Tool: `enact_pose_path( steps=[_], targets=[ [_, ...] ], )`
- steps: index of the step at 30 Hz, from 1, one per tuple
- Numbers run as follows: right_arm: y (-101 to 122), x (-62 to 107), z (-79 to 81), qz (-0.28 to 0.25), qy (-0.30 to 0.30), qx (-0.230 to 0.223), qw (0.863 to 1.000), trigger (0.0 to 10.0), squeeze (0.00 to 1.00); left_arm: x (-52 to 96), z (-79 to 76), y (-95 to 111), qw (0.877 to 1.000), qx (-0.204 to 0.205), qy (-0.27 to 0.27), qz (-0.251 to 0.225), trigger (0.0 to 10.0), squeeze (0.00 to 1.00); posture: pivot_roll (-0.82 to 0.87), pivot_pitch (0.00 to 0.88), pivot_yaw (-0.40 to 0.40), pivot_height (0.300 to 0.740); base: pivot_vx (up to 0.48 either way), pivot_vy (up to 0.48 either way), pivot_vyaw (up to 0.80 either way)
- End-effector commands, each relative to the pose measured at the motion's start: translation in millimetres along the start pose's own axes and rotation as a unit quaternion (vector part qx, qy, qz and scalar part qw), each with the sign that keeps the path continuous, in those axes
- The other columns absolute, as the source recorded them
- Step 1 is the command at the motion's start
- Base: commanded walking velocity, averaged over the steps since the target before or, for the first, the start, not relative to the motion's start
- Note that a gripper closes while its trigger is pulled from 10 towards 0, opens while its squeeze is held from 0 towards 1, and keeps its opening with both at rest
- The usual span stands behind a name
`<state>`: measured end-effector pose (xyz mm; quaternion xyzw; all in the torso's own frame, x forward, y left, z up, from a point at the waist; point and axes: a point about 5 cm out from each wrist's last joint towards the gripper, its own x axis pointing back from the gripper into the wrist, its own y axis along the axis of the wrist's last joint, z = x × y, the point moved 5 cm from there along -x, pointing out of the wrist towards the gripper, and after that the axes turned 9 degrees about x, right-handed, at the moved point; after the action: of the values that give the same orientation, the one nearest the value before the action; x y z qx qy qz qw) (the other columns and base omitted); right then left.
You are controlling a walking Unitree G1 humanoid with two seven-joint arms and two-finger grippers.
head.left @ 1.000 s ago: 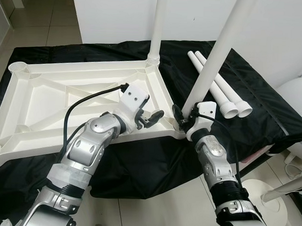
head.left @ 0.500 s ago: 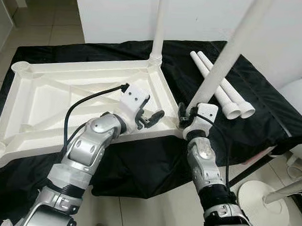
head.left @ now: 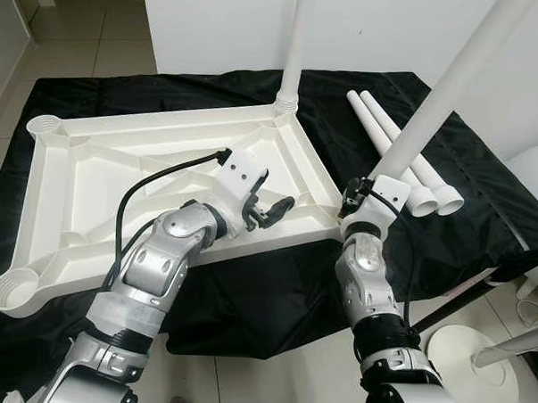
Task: Building children table
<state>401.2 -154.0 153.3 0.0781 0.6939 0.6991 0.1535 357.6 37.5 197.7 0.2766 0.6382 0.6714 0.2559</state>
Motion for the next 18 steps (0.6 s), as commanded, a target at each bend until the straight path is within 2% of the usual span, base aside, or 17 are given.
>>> enact_pose_path(
  steps=[1,3,8,15,17,18],
  targets=[
    [-31.7,3.4,-15.5,0.061,-0.024,0.022,0.998,10.0,0.00,-1.5,-2.3,0.7,1.000,-0.002,-0.004,-0.002,10.0,0.00,0.02,0.059,-0.032,0.740,0.000,0.000,0.00],
    [-31.7,3.4,-15.5,0.061,-0.024,0.022,0.998,10.0,0.00,-1.5,-2.3,0.7,1.000,-0.002,-0.004,-0.002,10.0,0.00,0.02,0.059,-0.032,0.740,0.000,0.000,0.00],
    [-3.6,-5.6,-6.0,0.010,-0.011,0.027,1.000,10.0,0.00,-2.0,-3.0,0.0,1.000,-0.003,-0.003,-0.003,10.0,0.00,0.02,0.049,-0.030,0.740,0.000,0.000,0.00],
    [1.8,-5.8,-5.2,0.000,-0.023,0.023,0.999,10.0,0.00,-2.5,-2.6,0.3,1.000,-0.004,-0.004,-0.002,10.0,0.00,0.02,0.045,-0.029,0.740,0.000,0.000,0.00],
    [15.2,-5.7,-1.0,-0.028,-0.018,0.017,0.999,10.0,0.00,-2.9,-2.3,0.7,1.000,-0.006,-0.004,-0.003,10.0,0.00,0.02,0.043,-0.029,0.740,0.000,0.000,0.00],
    [15.2,-5.7,-1.0,-0.028,-0.018,0.017,0.999,10.0,0.00,-2.9,-2.3,0.7,1.000,-0.006,-0.004,-0.003,10.0,0.00,0.02,0.043,-0.029,0.740,0.000,0.000,0.00]
  ],
)
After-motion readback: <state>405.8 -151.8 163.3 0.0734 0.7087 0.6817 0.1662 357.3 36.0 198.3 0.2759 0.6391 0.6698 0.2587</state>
